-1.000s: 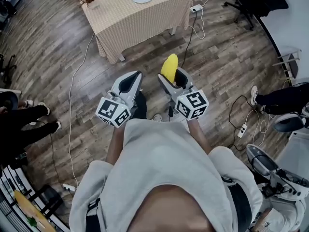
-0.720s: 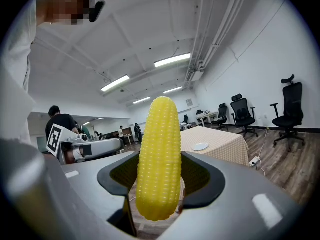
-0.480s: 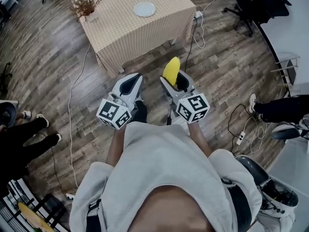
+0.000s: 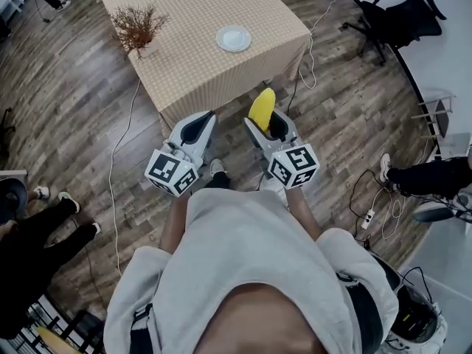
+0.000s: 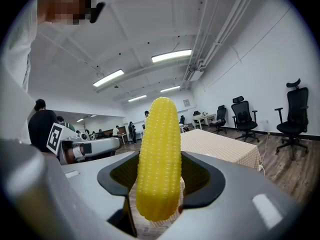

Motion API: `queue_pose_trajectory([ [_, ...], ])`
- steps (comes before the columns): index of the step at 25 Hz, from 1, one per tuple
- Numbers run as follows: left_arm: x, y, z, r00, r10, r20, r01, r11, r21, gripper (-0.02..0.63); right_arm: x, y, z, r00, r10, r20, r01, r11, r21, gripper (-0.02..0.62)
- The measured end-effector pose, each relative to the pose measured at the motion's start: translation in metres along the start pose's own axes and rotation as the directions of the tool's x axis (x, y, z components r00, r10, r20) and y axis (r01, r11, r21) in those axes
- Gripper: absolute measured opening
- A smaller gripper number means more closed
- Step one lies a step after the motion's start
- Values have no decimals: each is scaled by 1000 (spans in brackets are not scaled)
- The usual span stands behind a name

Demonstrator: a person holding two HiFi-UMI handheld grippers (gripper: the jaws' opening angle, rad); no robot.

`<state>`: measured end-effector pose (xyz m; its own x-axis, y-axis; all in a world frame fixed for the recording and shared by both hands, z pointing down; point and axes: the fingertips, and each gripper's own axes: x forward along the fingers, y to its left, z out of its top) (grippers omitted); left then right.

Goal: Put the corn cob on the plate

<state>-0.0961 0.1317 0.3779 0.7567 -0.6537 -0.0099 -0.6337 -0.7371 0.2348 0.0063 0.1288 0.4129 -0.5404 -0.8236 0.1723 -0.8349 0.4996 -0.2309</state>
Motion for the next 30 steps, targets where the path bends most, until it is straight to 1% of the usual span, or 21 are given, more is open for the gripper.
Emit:
queue_pose_trajectory([
  [3, 7, 27, 9, 1000, -13, -5, 13, 1000, -1, 8, 27, 0, 11, 1000, -10, 15, 10, 1000, -1, 253],
  [8, 17, 54, 12, 999, -42, -23, 42, 999, -12, 8, 57, -4, 17, 999, -37, 20, 37, 999, 8, 253],
  [11, 27, 62, 10, 997, -63, -34, 62, 998, -22, 8, 66, -10, 20, 998, -51, 21, 51, 999, 14, 253],
  [16, 46, 60, 6, 995, -92, -46, 90, 995, -34, 8, 70, -29, 21, 997, -77, 20, 76, 997, 22, 253],
  [19, 56, 68, 4, 995, -86, -52, 84, 996, -39, 8, 78, -42, 25, 997, -81, 22, 80, 997, 21, 253],
  [23, 74, 90, 3, 996, -61, -60, 59, 997, -43, 8, 96, -61, 26, 997, -78, 18, 77, 996, 34, 253],
  [30, 140, 126, 7, 996, -34, -79, 32, 999, -25, 8, 145, -121, 37, 998, -53, 16, 52, 997, 64, 253],
])
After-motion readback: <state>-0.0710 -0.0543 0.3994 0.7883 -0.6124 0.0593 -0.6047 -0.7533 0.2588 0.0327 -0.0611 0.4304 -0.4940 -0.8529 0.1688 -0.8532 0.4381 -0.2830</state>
